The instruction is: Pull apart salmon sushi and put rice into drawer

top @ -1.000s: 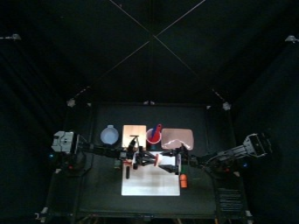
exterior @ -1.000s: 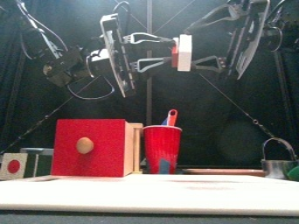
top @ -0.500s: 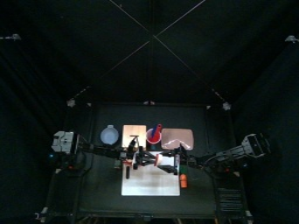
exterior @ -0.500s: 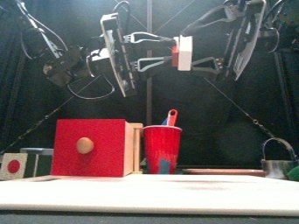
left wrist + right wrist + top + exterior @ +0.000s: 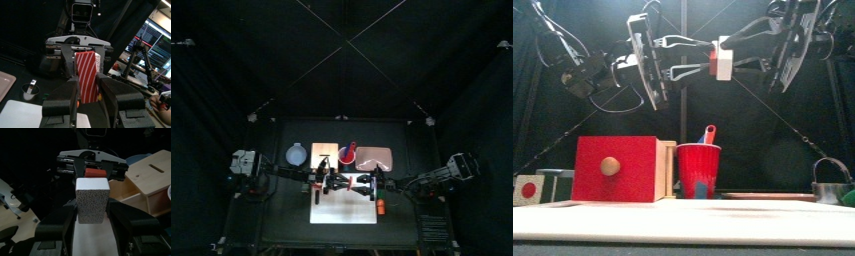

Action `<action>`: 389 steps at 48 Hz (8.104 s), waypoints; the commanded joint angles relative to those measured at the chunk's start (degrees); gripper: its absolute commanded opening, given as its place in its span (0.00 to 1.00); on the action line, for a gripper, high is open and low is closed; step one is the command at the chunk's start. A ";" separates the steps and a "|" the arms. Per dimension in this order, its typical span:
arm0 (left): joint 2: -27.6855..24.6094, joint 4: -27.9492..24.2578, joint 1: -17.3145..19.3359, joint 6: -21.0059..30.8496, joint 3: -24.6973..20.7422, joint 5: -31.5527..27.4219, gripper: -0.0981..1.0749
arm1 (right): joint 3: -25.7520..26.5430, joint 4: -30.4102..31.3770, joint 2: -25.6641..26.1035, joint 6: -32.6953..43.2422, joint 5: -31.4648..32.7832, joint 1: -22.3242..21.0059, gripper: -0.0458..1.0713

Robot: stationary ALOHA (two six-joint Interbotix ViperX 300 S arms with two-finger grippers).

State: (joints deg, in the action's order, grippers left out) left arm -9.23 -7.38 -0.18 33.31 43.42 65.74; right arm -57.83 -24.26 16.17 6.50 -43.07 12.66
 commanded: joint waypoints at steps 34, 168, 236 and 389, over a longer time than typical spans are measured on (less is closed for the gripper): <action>5.10 2.46 -1.67 0.26 4.48 -0.88 0.59 | -3.52 0.26 6.77 0.00 4.22 0.44 0.68; -2.37 12.83 -8.53 16.70 -26.46 -97.91 0.71 | 2.46 -19.86 -7.38 0.00 38.06 -2.72 0.97; 24.61 -18.02 -9.58 14.24 4.04 -59.77 0.82 | -4.13 13.54 17.31 -0.18 28.48 2.29 0.97; 35.68 -20.30 4.83 7.65 15.29 -45.79 0.82 | 19.86 27.60 -9.84 42.89 80.51 -2.37 0.96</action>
State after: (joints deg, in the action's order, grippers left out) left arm 24.79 -27.51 3.78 41.04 58.71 19.95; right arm -39.73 1.85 6.68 47.46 37.71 9.23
